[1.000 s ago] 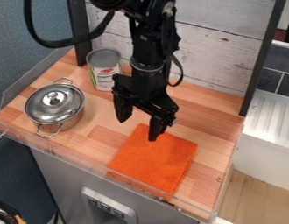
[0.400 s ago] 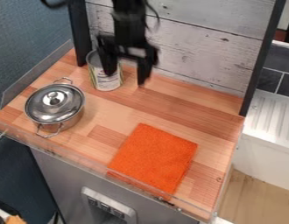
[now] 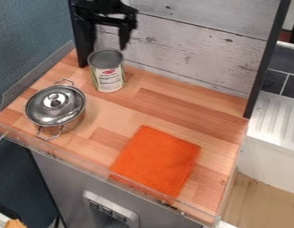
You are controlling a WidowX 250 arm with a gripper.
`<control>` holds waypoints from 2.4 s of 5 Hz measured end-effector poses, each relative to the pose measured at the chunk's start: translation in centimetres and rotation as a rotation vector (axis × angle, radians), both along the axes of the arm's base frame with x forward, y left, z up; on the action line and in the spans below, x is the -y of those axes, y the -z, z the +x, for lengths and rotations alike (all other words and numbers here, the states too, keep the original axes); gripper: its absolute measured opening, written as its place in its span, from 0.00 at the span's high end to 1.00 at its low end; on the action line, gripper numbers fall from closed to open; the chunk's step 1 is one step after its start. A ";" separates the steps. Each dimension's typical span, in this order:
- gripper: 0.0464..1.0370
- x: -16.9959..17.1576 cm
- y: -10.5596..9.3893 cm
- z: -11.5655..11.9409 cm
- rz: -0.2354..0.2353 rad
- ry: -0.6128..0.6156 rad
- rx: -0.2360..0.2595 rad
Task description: Push the can to the upper right side of the table
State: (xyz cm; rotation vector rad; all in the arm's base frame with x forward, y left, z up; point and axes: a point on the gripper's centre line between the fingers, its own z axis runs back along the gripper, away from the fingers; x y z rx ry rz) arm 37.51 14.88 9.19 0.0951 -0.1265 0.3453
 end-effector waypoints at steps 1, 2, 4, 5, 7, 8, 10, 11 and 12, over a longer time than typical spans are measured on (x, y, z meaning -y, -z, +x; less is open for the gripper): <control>0.04 -3.1 0.4 -0.7 0.034 -0.102 -0.027; 0.04 -6.0 0.8 -2.3 0.050 -0.201 -0.056; 0.04 -7.9 2.9 -4.3 0.107 -0.300 -0.061; 0.04 -7.5 3.7 -3.9 0.124 -0.325 -0.029; 0.04 -3.4 5.6 -2.1 0.105 -0.285 0.027; 0.04 0.5 6.9 -1.2 0.067 -0.197 0.034; 0.04 7.4 7.4 -1.1 0.000 -0.021 0.047; 0.04 10.8 7.2 -1.0 -0.052 0.057 0.056; 0.04 10.9 6.6 -1.2 -0.023 0.077 0.051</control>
